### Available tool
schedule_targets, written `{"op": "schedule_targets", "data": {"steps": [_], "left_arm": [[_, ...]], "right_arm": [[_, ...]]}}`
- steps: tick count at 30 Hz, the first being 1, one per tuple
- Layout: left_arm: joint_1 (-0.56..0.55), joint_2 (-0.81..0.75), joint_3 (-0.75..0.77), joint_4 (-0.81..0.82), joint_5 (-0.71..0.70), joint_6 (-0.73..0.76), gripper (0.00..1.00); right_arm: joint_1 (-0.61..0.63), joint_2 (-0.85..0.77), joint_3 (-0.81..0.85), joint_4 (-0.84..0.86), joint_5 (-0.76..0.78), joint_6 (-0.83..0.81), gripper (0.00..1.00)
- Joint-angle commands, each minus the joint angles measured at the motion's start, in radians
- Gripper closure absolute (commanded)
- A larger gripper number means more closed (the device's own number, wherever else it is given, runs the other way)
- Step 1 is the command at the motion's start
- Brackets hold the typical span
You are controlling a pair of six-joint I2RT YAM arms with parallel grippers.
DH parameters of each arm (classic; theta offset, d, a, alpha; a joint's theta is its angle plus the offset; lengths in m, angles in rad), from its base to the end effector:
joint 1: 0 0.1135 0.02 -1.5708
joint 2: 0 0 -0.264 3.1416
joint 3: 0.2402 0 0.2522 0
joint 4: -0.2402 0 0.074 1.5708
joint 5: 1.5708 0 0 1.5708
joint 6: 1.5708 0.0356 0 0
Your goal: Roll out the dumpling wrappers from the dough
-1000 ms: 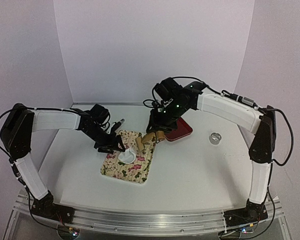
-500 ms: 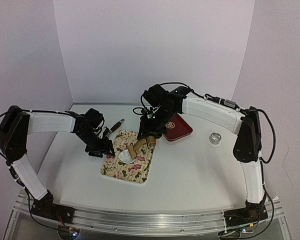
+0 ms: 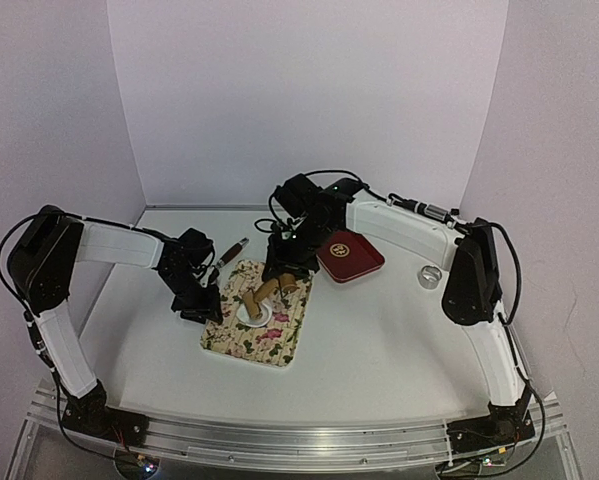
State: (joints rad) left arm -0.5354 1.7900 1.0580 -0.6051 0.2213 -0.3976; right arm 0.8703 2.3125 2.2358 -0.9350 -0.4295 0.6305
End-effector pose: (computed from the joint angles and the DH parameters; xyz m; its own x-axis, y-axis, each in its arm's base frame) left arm 0.2754 -0.1725 0.1463 -0.9811 0.1428 -0.1308 0.1753 0.9419 -0.2865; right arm 0.3133 0.3946 0.2590 -0.9351 -0.2775 -0.2203 -0.3543 0.7191 0.5978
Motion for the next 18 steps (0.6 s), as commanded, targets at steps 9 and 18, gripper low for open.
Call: {"op": "schedule_targets", "data": {"steps": [9,18], "left_arm": [[0.004,0.049,0.033,0.018,0.003,0.056,0.87],[0.005,0.054,0.023,0.013,0.000,0.067,1.00]], "right_arm": [[0.004,0.068,0.080,0.043,-0.047,0.012,1.00],[0.004,0.072,0.035,0.041,-0.031,0.016,1.00]]}}
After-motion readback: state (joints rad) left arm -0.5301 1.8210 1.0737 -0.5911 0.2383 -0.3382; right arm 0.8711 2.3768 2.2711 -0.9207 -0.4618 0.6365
